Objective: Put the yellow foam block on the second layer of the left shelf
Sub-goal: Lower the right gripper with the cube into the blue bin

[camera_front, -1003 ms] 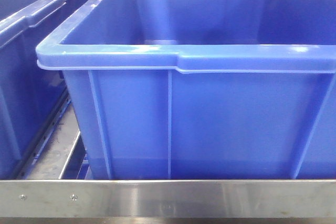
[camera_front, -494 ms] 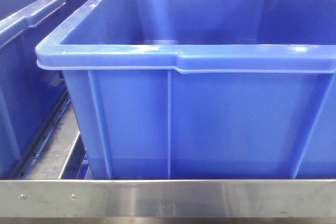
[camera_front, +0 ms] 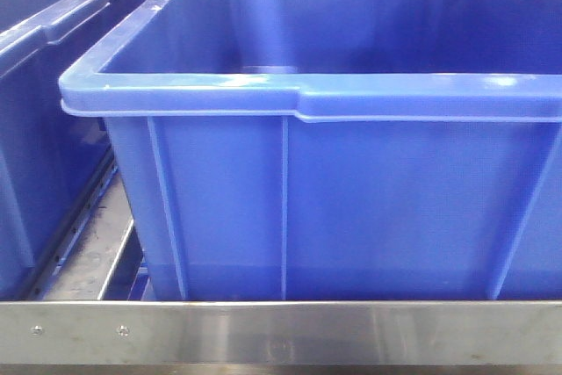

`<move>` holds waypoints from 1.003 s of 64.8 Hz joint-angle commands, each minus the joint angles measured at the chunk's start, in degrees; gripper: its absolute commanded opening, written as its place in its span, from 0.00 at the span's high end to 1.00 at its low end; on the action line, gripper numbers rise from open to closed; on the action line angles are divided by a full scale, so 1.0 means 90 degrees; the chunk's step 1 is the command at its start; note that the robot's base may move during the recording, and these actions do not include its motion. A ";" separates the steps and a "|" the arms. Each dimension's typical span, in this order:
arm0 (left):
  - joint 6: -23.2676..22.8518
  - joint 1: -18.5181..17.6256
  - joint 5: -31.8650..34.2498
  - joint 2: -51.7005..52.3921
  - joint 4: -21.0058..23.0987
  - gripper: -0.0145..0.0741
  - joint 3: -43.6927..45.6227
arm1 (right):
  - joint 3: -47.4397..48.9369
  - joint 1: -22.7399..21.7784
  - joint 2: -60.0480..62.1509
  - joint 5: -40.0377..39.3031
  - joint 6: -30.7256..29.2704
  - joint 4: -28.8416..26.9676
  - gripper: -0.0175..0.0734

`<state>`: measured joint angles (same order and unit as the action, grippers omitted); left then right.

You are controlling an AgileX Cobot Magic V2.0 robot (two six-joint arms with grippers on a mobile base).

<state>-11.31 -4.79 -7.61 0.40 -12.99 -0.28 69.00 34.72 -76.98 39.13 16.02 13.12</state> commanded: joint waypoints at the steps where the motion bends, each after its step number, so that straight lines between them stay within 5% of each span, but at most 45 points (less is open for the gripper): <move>1: -0.0025 -0.0031 0.0561 0.0085 0.0020 0.68 -0.0164 | 0.0329 0.0001 -0.0296 -0.0369 -0.0037 0.0141 0.42; 42: -0.0025 -0.0031 0.0561 0.0085 0.0020 0.68 -0.0164 | 0.0339 -0.0007 -0.2093 -0.1018 -0.0037 0.0146 0.42; 49: -0.0025 -0.0031 0.0561 0.0085 0.0020 0.68 -0.0164 | 0.0339 -0.0007 -0.2093 -0.0999 -0.0037 0.0146 0.32; 57: -0.0025 -0.0031 0.0561 0.0085 0.0020 0.68 -0.0164 | 0.0339 -0.0007 -0.2093 -0.1005 -0.0037 0.0146 0.10; 65: -0.0025 -0.0031 0.0561 0.0085 0.0020 0.68 -0.0164 | 0.0339 -0.0007 -0.2093 -0.1005 -0.0037 0.0146 0.12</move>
<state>-11.31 -4.79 -7.61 0.40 -12.99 -0.28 70.05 34.72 -98.43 32.90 16.02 13.23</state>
